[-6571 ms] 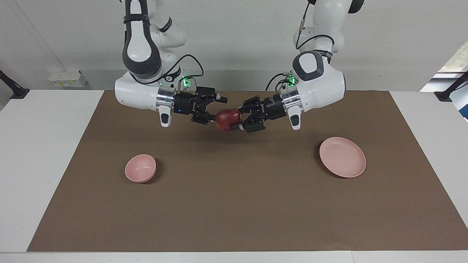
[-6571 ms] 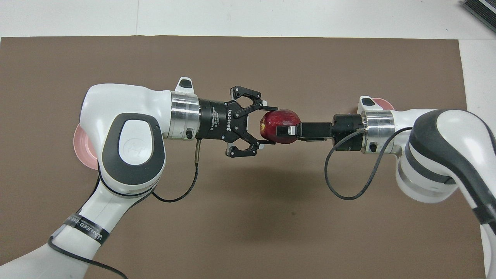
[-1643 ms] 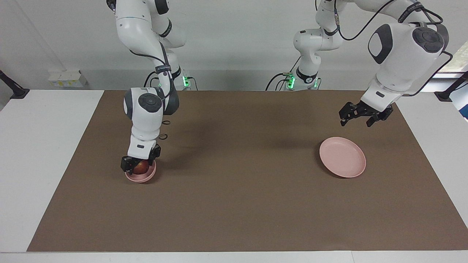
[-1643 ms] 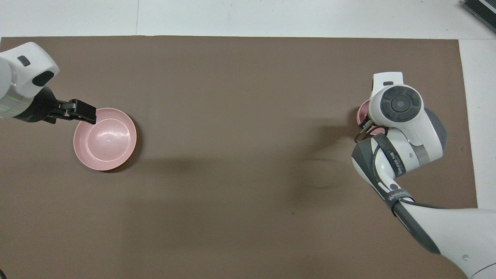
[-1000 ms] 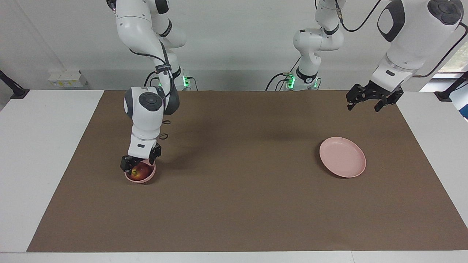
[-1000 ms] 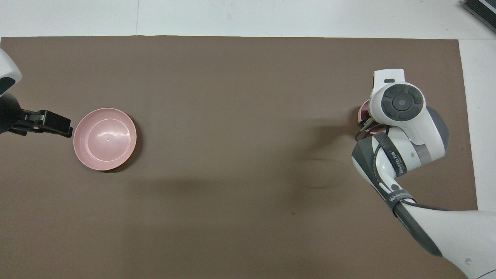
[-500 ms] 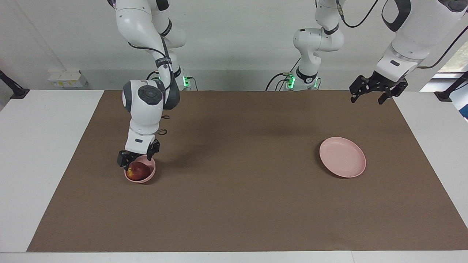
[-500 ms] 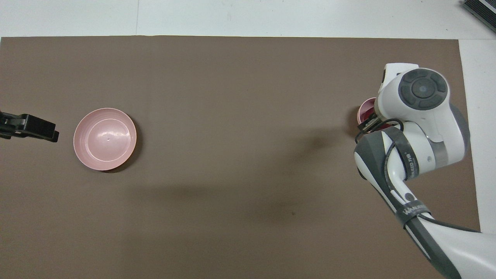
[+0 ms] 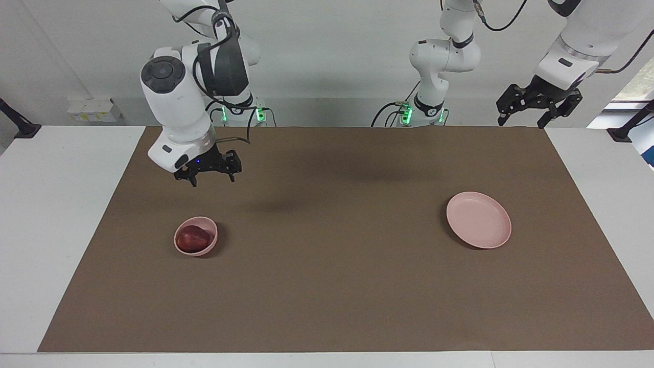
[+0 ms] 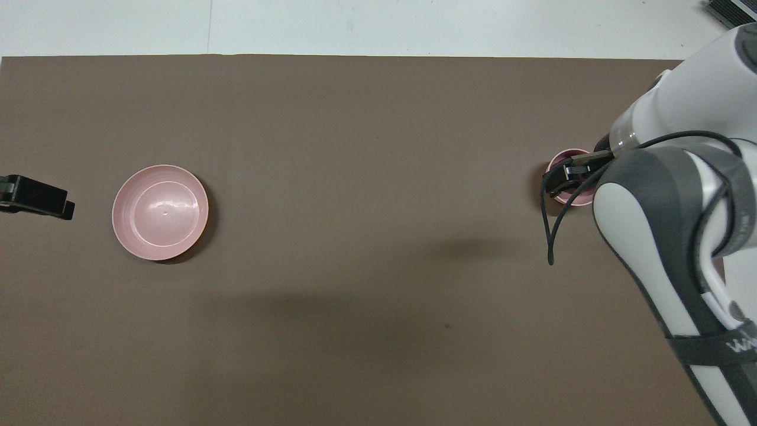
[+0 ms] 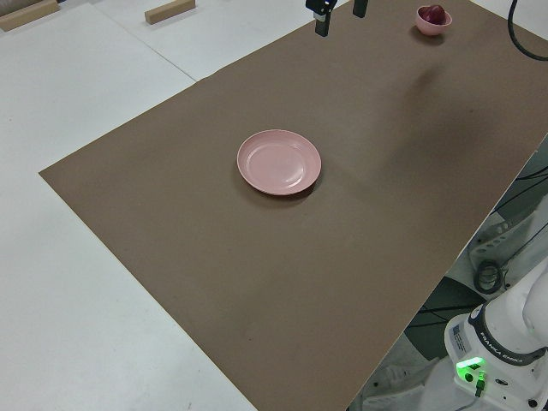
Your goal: Move apple from plate to bowl
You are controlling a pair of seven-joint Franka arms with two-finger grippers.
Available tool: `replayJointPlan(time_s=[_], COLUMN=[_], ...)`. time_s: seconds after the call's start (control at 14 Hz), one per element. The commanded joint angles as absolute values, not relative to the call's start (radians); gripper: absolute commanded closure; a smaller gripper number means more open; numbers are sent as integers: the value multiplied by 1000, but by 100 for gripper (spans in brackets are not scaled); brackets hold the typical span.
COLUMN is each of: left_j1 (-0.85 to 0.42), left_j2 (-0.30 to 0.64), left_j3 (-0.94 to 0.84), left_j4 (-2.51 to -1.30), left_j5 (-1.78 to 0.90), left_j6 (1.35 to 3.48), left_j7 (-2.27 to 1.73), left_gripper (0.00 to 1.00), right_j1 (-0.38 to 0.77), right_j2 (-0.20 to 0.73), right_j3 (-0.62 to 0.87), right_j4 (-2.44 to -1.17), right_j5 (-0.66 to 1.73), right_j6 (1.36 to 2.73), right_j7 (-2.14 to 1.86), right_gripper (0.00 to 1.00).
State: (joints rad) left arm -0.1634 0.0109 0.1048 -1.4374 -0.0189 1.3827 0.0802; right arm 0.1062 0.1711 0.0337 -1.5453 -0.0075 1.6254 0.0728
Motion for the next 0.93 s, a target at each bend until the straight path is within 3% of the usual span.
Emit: replayJointPlan(time_s=[0.0,0.21,0.86], left_j1=[-169,-164,-164], left_j2=[8,8,8], left_j3=[120,120,120], left_j4=[-1428,-1428,-1428], left_j5=[-21,-21,-21], left_j6=[1361,1362,1362], left_j7=[84,84,84], left_gripper=[0,0,0], right_j1=[84,45,-9], right_j2=[111,57,14], right_j3=[29,14,3], right_j4=[-1517,-1520,-1520], right_j5=[34,60,35], right_j6=[1553,1543,1496], right_j7=[129,114,75], right_gripper=[0,0,0])
